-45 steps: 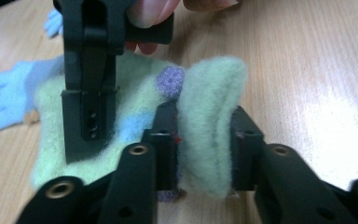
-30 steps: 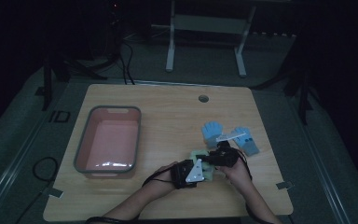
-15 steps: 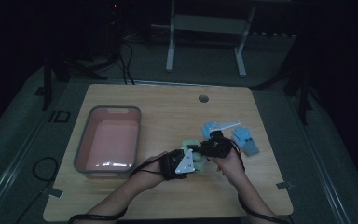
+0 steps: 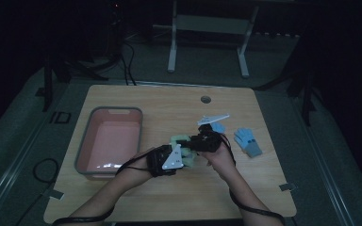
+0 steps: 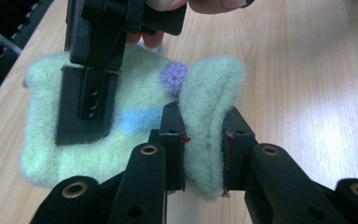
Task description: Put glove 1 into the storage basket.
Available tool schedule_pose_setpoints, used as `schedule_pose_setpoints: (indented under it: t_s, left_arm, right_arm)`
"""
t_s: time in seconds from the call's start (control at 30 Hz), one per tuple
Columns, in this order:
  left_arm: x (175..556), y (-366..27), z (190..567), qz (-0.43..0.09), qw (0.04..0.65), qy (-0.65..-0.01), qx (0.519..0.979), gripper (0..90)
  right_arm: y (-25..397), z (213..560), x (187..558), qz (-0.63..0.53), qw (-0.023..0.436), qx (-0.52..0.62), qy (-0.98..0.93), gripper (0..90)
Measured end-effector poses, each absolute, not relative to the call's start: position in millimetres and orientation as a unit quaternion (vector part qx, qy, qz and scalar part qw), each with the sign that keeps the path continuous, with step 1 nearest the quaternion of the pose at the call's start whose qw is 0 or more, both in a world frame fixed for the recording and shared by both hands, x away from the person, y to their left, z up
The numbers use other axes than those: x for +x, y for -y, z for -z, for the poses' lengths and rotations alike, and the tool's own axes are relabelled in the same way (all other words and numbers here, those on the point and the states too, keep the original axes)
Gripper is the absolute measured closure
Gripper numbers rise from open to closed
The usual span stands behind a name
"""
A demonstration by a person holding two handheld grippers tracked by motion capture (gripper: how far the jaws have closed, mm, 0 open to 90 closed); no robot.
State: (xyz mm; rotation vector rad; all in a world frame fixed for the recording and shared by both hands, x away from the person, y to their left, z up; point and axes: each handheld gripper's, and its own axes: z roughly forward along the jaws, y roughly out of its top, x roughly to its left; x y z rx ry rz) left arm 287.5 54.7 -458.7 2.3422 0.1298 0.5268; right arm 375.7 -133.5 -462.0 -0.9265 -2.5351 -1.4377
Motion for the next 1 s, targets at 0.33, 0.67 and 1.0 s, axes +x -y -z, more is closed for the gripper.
schedule_pose_setpoints:
  t_s: [0.33,0.67,1.0]
  left_arm:
    - [287,-88,445,-0.224,0.352,-0.064,0.907,75.3]
    - [285,-126,436,-0.237,0.342,-0.09,0.905,75.3]
    - [281,-161,437,-0.247,0.331,-0.114,0.904,75.3]
  right_arm:
    - [96,445,384,0.471,0.048,-0.279,0.835,73.4]
    - [52,434,390,0.474,0.048,-0.255,0.841,73.4]
    - [9,433,393,0.47,0.056,-0.239,0.848,73.4]
